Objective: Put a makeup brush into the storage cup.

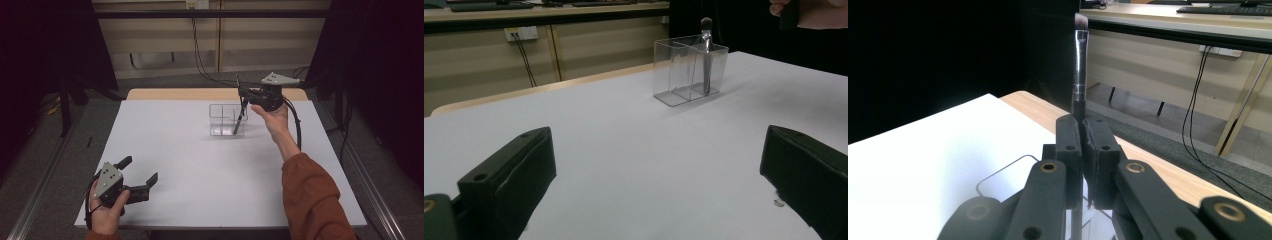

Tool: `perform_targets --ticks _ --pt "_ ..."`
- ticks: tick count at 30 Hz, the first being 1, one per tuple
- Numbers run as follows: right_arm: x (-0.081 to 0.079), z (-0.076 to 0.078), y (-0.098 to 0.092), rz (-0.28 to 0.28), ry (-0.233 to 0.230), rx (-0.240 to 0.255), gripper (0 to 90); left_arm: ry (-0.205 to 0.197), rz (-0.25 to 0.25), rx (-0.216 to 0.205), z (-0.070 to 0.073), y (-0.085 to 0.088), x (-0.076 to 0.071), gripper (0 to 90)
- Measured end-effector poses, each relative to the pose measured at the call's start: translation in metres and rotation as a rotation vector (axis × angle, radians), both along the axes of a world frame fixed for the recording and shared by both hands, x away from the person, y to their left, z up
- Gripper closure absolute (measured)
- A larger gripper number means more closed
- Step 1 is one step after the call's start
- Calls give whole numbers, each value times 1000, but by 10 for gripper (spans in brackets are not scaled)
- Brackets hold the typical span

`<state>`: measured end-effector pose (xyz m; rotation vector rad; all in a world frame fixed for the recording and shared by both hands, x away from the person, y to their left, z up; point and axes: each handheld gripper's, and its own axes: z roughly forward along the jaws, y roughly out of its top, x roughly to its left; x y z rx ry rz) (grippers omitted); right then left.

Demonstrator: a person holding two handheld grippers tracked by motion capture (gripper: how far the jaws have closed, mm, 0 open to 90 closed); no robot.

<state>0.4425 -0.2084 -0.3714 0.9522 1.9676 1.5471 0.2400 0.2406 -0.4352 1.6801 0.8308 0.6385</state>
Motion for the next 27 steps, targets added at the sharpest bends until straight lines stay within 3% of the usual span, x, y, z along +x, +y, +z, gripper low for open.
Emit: perform_targets --ticks 27 --pt "1 -21 0 -1 45 -16 861 -1 -4 3 0 -1 0 13"
